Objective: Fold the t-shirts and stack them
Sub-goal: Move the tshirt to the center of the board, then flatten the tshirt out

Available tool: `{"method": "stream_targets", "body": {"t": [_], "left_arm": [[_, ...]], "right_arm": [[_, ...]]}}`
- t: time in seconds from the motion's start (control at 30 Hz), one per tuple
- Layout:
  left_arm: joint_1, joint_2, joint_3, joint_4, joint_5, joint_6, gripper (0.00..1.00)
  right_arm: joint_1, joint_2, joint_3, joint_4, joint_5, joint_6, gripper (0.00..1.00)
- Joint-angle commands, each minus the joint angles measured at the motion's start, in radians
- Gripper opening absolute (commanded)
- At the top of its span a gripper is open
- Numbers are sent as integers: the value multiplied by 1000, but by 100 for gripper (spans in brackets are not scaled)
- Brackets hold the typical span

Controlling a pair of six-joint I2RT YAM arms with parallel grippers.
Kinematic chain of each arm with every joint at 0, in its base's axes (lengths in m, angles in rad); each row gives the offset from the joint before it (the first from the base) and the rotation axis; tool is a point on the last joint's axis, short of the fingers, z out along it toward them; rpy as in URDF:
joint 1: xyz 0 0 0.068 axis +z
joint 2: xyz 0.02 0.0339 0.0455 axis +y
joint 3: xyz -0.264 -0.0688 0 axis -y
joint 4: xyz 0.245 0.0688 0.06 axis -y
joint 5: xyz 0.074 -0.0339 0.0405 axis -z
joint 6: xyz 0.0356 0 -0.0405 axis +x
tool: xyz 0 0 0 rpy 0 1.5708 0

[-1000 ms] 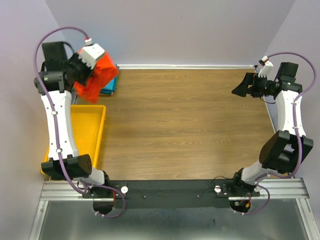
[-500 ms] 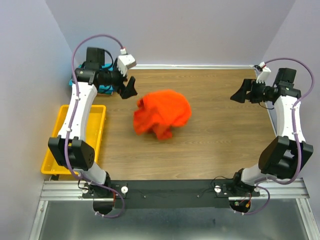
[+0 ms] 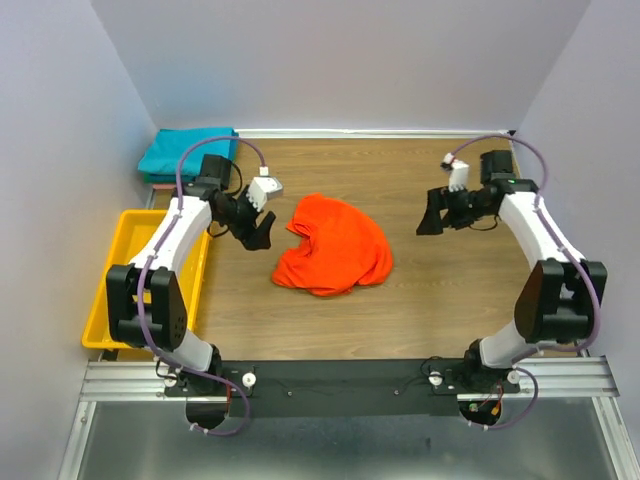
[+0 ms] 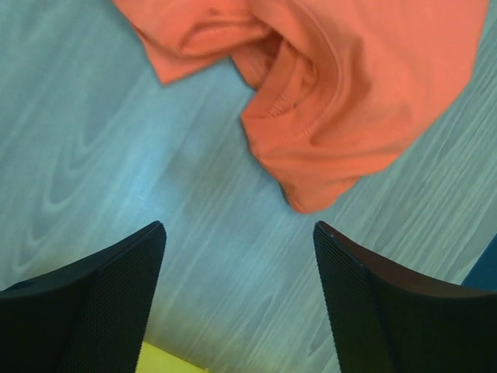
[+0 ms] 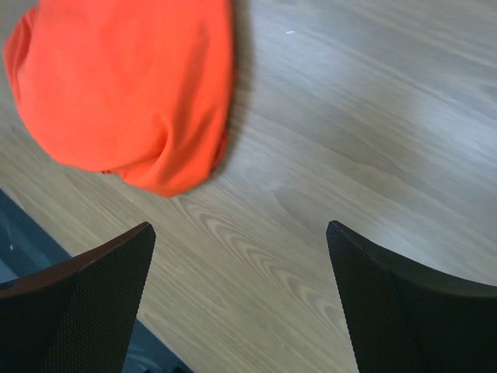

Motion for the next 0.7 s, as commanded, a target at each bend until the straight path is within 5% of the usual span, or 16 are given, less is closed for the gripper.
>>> {"method": "stream_targets", "body": {"t": [0.0,0.47,0.57,0.67], "left_arm": [[-52,21,-103,84,-54,-27,77],[-170,251,-159,236,-41,-145,68],[-170,287,-147,222,-2,-143,49],[-170,296,-128,202,15,-139,22]], "right_arm": [[85,88,-12,38,83,6,95],[249,359,14,90,28,62,88],[268,412,20,96,1,76,86],[271,467,28,107,-25,90,74]]}}
